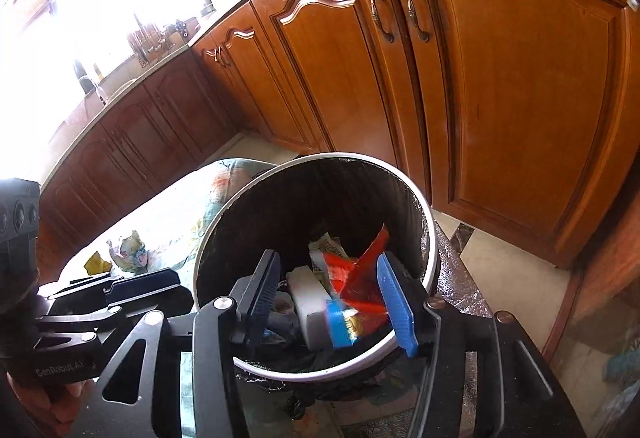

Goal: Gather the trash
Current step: 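Move both open tools back toward the yellow snack bag and crumpled paper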

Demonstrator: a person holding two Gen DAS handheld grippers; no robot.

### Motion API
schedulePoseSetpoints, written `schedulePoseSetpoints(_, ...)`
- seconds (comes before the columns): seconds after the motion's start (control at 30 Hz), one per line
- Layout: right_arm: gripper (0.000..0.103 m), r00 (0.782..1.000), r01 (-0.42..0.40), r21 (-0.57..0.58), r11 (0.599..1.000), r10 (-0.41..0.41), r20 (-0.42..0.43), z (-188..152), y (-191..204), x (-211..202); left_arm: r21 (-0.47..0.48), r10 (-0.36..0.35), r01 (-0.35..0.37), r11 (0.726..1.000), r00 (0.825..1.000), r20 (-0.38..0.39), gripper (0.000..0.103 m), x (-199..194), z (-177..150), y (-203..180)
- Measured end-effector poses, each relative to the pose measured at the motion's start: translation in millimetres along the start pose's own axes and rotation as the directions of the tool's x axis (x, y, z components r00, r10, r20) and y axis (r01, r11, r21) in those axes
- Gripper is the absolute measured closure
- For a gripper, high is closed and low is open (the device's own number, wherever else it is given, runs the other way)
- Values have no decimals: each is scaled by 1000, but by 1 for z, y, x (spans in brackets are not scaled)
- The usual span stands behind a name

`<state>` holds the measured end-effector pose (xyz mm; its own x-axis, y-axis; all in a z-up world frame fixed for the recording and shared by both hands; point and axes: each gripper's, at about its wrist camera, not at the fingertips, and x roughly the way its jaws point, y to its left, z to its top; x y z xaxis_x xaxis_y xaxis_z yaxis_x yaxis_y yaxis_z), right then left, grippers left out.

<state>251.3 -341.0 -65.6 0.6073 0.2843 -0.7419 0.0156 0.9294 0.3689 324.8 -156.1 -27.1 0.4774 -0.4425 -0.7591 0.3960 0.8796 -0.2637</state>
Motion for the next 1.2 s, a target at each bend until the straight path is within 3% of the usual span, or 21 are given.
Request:
schedulePoseSetpoints(0.1, 48, 1000, -16, 3, 1000, 16, 14, -3, 3, -5, -26, 2, -2, 1000, 1000, 10, 58, -12, -13, 9)
schedulePoseSetpoints(0.27, 17, 997, -45, 3, 999, 45, 55, -17, 19, -22, -66, 31, -28, 997, 999, 35, 48, -34, -38, 24)
schedulePoseSetpoints(0.33, 11, 996, -56, 0, 998, 56, 63, -24, 28, -26, -89, 42, -38, 995, 998, 41, 47, -43, -50, 32)
schedulePoseSetpoints(0.53, 7, 993, -107, -15, 994, 108, 40, -43, 58, -30, -162, 81, -72, 984, 995, 49, 45, -74, -83, 61)
schedulePoseSetpoints(0.67, 5, 991, -131, -6, 991, 131, 30, -55, 77, -30, -224, 145, -123, 967, 986, 85, 36, -104, -109, 85)
schedulePoseSetpoints(0.97, 3, 988, -154, -76, 985, 152, -31, -79, 136, -19, -346, 241, -195, 918, 966, 96, 35, -151, -153, 130)
schedulePoseSetpoints(1.2, 2, 982, -175, -149, 973, 161, -97, -94, 183, -2, -408, 288, -223, 886, 952, 105, 35, -177, -168, 149)
